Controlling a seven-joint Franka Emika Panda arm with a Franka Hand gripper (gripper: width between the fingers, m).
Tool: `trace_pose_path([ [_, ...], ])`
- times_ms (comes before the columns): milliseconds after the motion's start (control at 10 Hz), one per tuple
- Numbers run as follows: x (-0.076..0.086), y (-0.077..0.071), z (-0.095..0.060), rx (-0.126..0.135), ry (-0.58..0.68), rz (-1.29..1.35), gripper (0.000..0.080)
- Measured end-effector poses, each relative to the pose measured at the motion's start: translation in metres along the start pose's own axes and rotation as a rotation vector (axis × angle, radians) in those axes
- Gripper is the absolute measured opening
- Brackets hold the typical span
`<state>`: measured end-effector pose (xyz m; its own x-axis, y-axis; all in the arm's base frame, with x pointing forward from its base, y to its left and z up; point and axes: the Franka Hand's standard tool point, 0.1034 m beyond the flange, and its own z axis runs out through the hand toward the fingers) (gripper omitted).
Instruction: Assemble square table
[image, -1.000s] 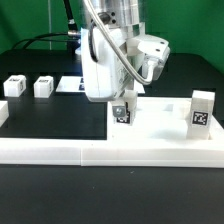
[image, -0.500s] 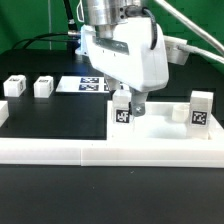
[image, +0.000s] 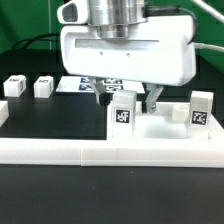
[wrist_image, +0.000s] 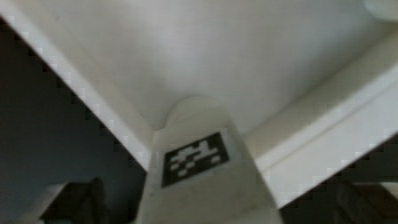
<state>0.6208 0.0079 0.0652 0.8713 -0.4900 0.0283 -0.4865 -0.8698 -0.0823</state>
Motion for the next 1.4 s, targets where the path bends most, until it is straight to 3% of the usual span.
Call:
trace_pose_path([
  [300,0.0001,0.0016,0.0033,-0.002,0.001,-0.028,0.0635],
  [500,-0.0002,0.0034,0.0037,-0.003,-0.001,0.095,0.034],
  [1400,-0.0018,0.0059,0.0033,-0.023,-0.015,0.204,0.0343],
])
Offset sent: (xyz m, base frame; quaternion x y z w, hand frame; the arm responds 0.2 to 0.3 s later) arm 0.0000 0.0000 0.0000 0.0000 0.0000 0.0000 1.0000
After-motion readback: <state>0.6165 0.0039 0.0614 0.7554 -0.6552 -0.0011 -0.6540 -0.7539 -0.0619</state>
